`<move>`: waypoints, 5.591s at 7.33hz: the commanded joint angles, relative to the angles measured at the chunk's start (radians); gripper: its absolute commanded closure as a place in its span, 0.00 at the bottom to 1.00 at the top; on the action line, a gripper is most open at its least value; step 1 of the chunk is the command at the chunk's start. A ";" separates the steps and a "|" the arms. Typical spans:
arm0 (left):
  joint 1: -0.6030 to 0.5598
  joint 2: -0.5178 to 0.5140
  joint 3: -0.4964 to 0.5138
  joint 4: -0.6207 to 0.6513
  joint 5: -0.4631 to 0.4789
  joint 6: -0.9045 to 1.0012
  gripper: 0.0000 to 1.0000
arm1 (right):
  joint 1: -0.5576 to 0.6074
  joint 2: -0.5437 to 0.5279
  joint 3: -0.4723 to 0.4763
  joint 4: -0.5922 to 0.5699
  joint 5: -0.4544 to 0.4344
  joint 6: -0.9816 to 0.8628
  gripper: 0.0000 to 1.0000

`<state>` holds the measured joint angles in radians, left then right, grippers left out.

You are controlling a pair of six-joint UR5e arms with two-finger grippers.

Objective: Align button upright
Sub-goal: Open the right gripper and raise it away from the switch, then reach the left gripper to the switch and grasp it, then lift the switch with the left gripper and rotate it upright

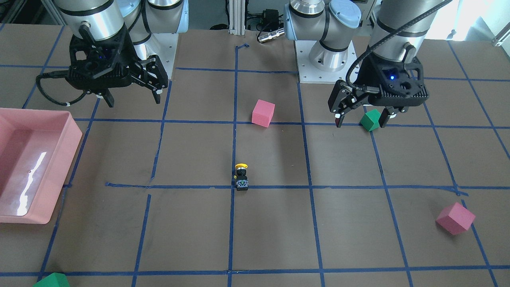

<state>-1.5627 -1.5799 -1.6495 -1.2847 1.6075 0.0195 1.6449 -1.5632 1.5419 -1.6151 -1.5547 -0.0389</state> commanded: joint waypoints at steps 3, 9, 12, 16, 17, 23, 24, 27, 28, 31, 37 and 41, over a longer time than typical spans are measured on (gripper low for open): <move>-0.160 -0.054 -0.238 0.389 0.011 -0.075 0.00 | -0.030 0.000 0.001 0.009 0.002 0.007 0.00; -0.373 -0.250 -0.355 0.766 0.072 -0.395 0.00 | -0.033 0.000 0.003 0.011 0.002 0.008 0.00; -0.462 -0.395 -0.358 0.954 0.181 -0.484 0.02 | -0.036 0.000 0.003 0.012 0.002 0.008 0.00; -0.476 -0.503 -0.420 1.176 0.212 -0.441 0.11 | -0.040 0.000 0.003 0.012 0.001 0.008 0.00; -0.478 -0.508 -0.430 1.186 0.215 -0.443 0.12 | -0.040 0.000 0.003 0.012 0.002 0.007 0.00; -0.505 -0.494 -0.435 1.182 0.210 -0.415 0.88 | -0.040 0.000 0.003 0.014 0.001 0.002 0.00; -0.505 -0.482 -0.434 1.180 0.213 -0.370 1.00 | -0.040 0.000 0.003 0.014 0.001 0.002 0.00; -0.447 -0.396 -0.310 0.898 0.209 -0.335 1.00 | -0.040 0.000 0.003 0.014 0.001 0.002 0.00; -0.403 -0.365 -0.220 0.708 0.200 -0.337 1.00 | -0.040 0.000 0.003 0.014 0.001 0.002 0.00; -0.317 -0.365 -0.046 0.318 0.065 -0.478 1.00 | -0.040 0.000 0.003 0.014 0.001 0.004 0.00; -0.180 -0.523 0.108 0.088 -0.531 -1.133 1.00 | -0.040 0.000 0.004 0.014 0.001 0.007 0.00; -0.175 -0.583 0.085 0.084 -0.626 -1.138 1.00 | -0.040 0.000 0.004 0.014 0.001 0.007 0.00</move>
<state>-1.7403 -2.1493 -1.5602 -1.1975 0.9997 -1.1251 1.6045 -1.5631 1.5462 -1.6016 -1.5539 -0.0322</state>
